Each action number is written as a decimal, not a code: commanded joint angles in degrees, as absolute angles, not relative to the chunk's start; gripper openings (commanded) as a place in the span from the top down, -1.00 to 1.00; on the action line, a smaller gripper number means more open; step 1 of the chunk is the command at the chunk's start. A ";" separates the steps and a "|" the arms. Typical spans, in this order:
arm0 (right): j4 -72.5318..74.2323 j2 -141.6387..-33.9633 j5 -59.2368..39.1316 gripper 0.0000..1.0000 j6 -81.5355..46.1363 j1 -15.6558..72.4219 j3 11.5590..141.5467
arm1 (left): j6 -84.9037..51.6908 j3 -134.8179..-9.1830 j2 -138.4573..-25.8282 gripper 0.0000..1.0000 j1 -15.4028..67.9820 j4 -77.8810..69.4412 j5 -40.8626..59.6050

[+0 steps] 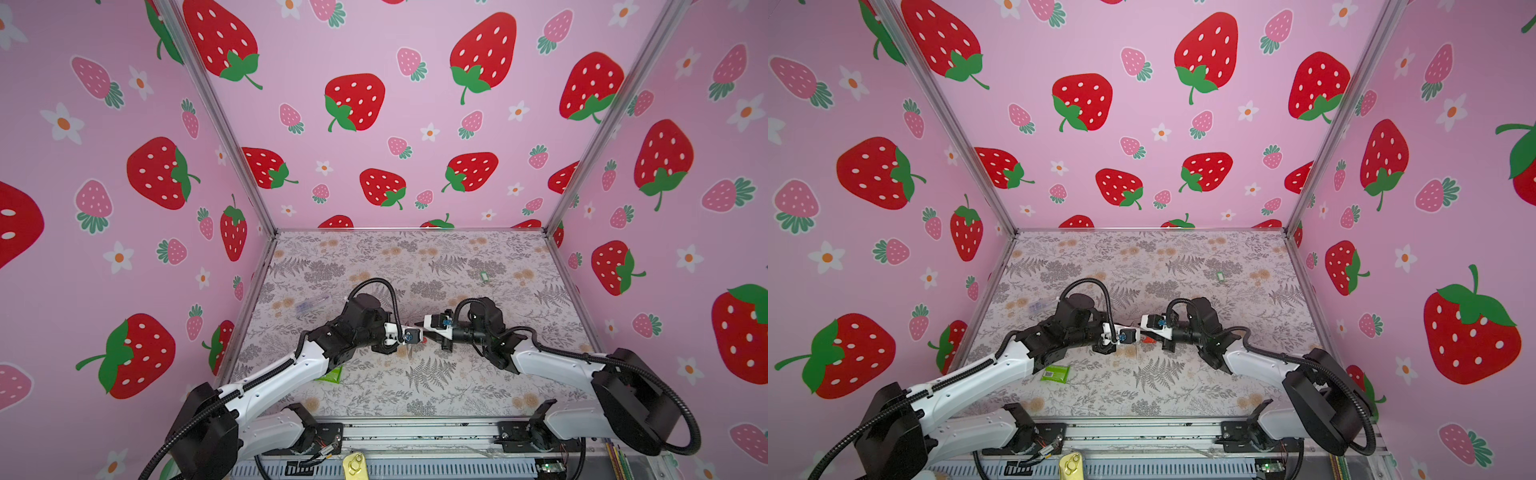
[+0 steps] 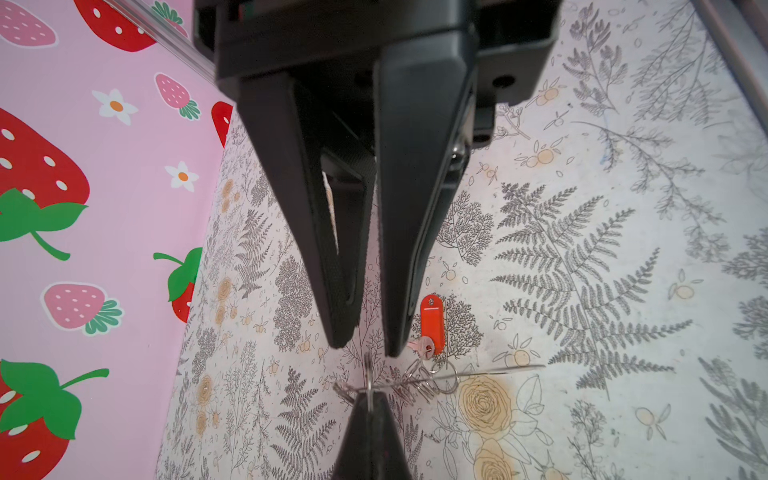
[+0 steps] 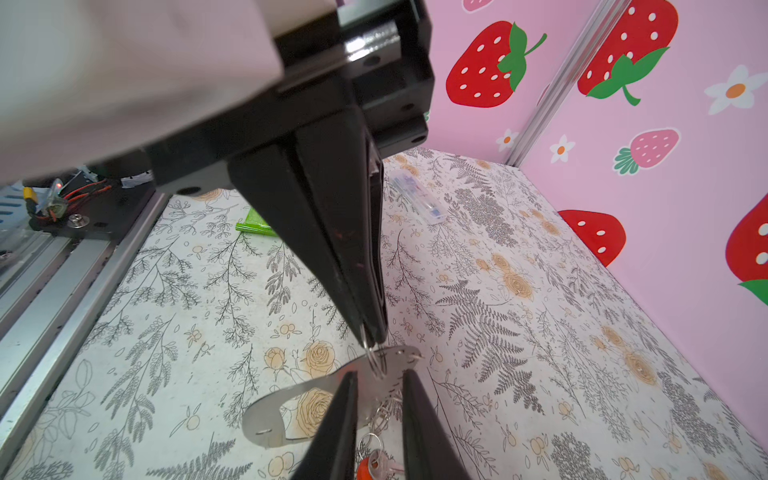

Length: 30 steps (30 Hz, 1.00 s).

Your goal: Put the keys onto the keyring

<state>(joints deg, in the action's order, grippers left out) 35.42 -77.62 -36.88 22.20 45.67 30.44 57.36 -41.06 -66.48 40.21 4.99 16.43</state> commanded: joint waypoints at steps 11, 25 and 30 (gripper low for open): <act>37.60 -80.40 -37.97 0.66 22.69 46.22 32.36 | 59.24 -43.93 -67.32 1.00 40.61 6.57 18.08; 40.14 -79.98 -37.84 0.80 22.12 46.21 31.52 | 59.68 -44.82 -68.28 1.00 40.63 8.28 18.10; 41.63 -80.33 -38.03 1.00 22.29 46.17 30.97 | 57.74 -45.44 -68.60 0.94 40.32 8.11 18.06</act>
<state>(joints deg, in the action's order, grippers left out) 38.39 -79.99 -37.08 22.15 45.69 30.85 58.50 -43.13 -67.99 40.32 7.11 16.78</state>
